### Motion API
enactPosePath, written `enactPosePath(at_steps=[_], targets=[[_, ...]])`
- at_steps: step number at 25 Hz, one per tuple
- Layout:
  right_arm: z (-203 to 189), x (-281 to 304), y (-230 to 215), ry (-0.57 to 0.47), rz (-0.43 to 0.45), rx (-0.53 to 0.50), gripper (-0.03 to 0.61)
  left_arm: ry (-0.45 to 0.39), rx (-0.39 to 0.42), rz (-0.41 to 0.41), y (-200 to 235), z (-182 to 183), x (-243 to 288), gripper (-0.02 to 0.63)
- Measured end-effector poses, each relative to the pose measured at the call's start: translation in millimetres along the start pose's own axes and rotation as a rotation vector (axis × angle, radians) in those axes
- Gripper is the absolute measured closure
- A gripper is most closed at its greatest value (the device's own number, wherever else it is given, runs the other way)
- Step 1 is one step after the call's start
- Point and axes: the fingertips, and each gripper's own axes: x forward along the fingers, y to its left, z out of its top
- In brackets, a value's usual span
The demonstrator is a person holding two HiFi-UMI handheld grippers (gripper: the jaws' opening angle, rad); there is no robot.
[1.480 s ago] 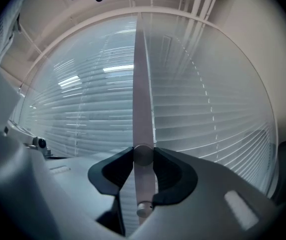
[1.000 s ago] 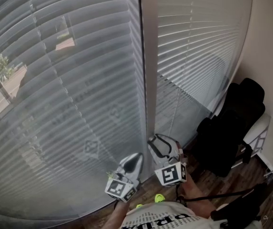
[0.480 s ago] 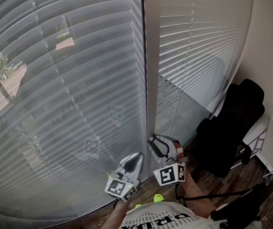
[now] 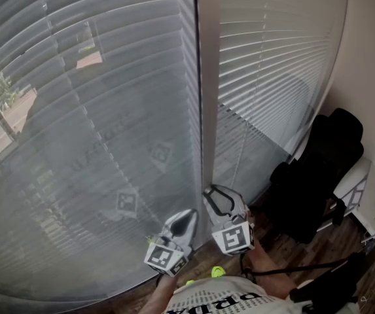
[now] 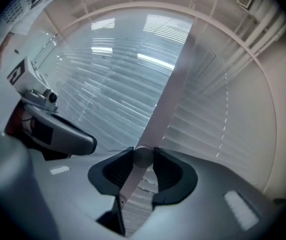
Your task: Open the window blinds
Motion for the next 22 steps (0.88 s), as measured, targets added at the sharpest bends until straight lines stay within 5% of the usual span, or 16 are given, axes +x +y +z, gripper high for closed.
enactPosePath(at_steps=[15,22], targets=[[-2.3,-1.9,-4.4,-0.066,-0.011,0.351,0.445,0.001,0.002,-0.003,-2.0,0.0,-0.6,0.621],[-1.1,-1.6,-3.5,-0.065,-0.012,0.309,0.445,-0.003,-0.006,-0.004,-1.6,0.4,0.2,0.621]])
